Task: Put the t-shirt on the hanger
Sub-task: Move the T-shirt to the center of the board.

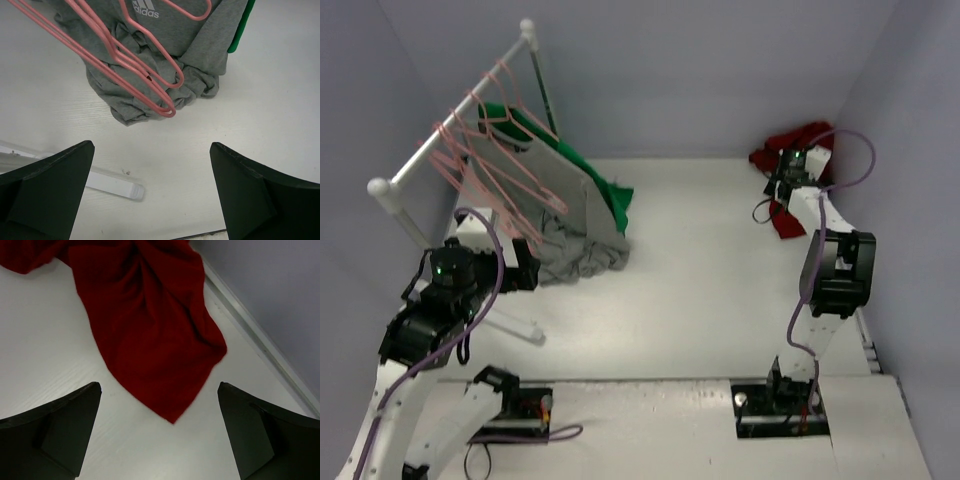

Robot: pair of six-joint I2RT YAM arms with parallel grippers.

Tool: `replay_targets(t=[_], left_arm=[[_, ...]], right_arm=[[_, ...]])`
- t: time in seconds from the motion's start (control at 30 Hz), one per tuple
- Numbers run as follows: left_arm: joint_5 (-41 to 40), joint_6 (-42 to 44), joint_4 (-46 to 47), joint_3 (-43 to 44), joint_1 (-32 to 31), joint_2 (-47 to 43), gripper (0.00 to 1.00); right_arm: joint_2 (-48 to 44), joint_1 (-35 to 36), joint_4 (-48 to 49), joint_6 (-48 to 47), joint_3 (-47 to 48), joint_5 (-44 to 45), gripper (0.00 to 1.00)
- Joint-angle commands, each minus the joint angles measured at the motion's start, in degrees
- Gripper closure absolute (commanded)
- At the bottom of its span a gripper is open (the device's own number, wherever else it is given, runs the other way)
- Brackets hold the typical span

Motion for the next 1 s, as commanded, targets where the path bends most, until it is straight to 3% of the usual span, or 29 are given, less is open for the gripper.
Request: replay_targets(t=[0.0, 0.27, 0.33, 0.4, 0.53, 0.57, 0.63, 0.67, 0.9, 0.97], left_arm=[[2.3, -1.3, 0.9, 2.0, -0.1, 1.6, 0.03], [2.3, -0.6, 0.7, 2.1, -0.1, 3.9, 0.03], [2.3, -0.4, 0.7, 2.3, -0.1, 4.7, 0.03], [2.3, -0.1, 0.9, 2.7, -0.1, 5.5, 0.03], [4.2, 1.0, 1.0, 3.5, -0.1, 7.0, 0.03], [4.7, 1.4, 0.9, 3.8, -0.1, 7.6, 0.03], [5.3, 1.7, 1.0, 4.7, -0.1, 8.4, 0.03], [5.4, 1.8, 1.1, 4.9, -0.1, 8.6, 0.03], [6.5, 3.9, 1.1, 9.6, -0.2, 9.9, 0.03], [7.6, 3.7, 1.0, 11.0, -0.3, 9.8, 0.03]], right_arm=[[9.3, -2.1, 1.5, 0.3, 7.9, -2.5, 0.00], [19.5, -5.9, 1.4, -0.7, 13.6, -14.3, 0.00], [20.7, -7.2, 1.5, -0.5, 12.9, -18.0, 0.05], [21.6, -8.2, 1.4, -0.4, 12.1, -24.7, 0.23], [21.5, -8.9, 1.4, 0.9, 9.7, -33.2, 0.69], [20.9, -8.5, 1.4, 1.3, 7.8, -34.7, 0.85], [18.0, -6.8, 1.3, 2.3, 3.5, -35.3, 0.98], [16.5, -6.2, 1.3, 2.8, 1.4, -35.2, 1.00], [-7.0, 21.0, 1.3, 10.3, -21.1, -23.5, 1.00], [-14.8, 32.8, 1.3, 16.4, -29.4, -19.9, 1.00]])
